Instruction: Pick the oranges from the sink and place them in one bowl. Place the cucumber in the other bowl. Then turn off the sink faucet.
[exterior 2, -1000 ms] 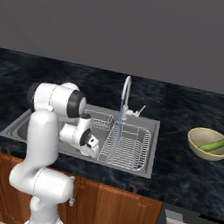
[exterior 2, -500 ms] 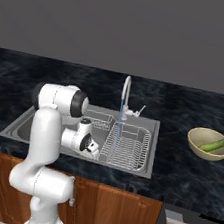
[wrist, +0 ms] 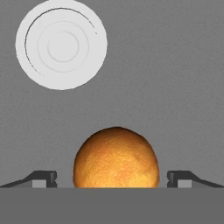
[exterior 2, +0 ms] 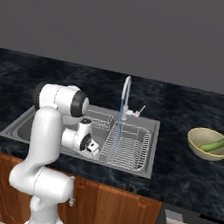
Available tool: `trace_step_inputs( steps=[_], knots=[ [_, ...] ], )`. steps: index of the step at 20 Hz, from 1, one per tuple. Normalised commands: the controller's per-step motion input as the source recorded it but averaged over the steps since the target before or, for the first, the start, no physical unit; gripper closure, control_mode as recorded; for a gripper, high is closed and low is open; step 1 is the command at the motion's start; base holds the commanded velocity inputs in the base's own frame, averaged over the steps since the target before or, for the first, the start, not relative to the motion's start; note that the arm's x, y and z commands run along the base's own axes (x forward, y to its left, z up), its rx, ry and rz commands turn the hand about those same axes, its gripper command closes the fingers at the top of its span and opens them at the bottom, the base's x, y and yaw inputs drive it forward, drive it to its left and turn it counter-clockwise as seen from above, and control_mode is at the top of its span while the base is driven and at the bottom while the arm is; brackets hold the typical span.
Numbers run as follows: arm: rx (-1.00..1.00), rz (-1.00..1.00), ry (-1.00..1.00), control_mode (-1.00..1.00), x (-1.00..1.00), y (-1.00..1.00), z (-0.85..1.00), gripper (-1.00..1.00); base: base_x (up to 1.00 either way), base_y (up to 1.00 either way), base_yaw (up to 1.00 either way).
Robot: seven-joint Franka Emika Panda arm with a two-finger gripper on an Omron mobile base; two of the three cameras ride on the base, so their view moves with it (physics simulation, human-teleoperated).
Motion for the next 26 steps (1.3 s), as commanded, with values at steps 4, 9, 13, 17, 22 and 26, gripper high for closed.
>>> trace_step_inputs(
  steps=[4,9,13,17,22,26],
  knots=[
    [0.00,0.00,0.00,-1.00,0.00,0.01,-0.27,-1.00,0.00,0.00,0.00],
    [0.00,0.00,0.00,-1.00,0.00,0.00,-0.31,-1.00,0.00,0.00,0.00],
    [0.00,0.00,0.00,-1.00,0.00,0.00,-0.07,-1.00,0.00,0.00,0.00],
    [0.00,0.00,0.00,-1.00,0.00,0.00,0.00,1.00,0.00,0.00,0.00],
    [0.00,0.00,0.00,-1.00,0.00,0.00,-0.01,1.00,0.00,0.00,0.00],
    [0.00,0.00,0.00,-1.00,0.00,0.00,0.00,1.00,0.00,0.00,0.00]
  ],
)
